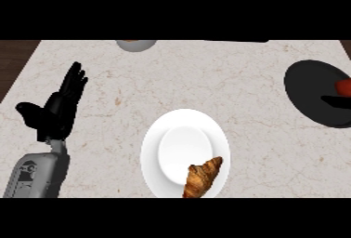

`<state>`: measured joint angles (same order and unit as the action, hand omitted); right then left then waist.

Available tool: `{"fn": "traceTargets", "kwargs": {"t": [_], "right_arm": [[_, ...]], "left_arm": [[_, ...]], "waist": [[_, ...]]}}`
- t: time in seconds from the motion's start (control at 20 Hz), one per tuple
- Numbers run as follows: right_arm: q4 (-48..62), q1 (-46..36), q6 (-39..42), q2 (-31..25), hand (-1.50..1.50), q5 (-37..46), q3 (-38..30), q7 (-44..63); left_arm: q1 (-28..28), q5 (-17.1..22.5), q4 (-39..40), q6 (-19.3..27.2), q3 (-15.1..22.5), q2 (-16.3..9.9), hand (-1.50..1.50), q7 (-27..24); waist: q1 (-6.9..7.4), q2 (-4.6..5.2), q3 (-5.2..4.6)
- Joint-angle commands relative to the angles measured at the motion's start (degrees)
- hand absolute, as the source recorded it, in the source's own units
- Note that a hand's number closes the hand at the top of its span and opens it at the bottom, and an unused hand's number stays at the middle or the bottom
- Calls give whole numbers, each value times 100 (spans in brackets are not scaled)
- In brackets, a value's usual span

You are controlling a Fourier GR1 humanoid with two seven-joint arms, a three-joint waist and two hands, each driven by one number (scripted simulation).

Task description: Pick the bell pepper from the plate and place it in the pan

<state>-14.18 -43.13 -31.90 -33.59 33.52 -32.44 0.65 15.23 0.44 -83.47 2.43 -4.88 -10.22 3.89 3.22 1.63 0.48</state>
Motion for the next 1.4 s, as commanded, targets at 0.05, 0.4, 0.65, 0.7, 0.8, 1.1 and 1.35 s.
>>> {"fn": "traceTargets", "kwargs": {"t": [0.05, 0.4, 0.65, 0.7, 0.8, 1.1, 1.35], "right_arm": [[-227, 178, -239, 41, -150, -535, -501, -1068], [-744, 416, -139, 443, -150, -1663, -1339, -2389], [-1735, 1101, 963, 1037, -150, -2176, -1236, -2675], [-2016, 1282, 986, 1310, -150, -2246, -1196, -2704], [-2632, 1399, 1039, 1657, -150, -2246, -966, -2515], [-4701, 2573, 1015, 2539, -150, -2125, -411, -1886], [-6752, 3771, 1325, 3010, -150, -2052, -4, -989]], "left_arm": [[22, -7, 32, 12, -45, -24, 0, -15], [-119, -33, -73, 96, -55, 25, 0, 52], [-124, -94, -78, 180, -153, -67, 0, 205], [-334, -9, -218, 128, -180, -63, 0, 233], [-379, 94, -191, 23, -375, -243, 0, 150], [-544, -41, -350, 145, -227, -109, 0, 240], [-546, -100, -376, 203, -177, -39, 0, 173]], "waist": [[-61, -31, -7], [-221, -123, -29], [-493, -235, -59], [-516, -262, -64], [-543, -278, -71], [-612, -300, -80], [-631, -278, -80]]}}
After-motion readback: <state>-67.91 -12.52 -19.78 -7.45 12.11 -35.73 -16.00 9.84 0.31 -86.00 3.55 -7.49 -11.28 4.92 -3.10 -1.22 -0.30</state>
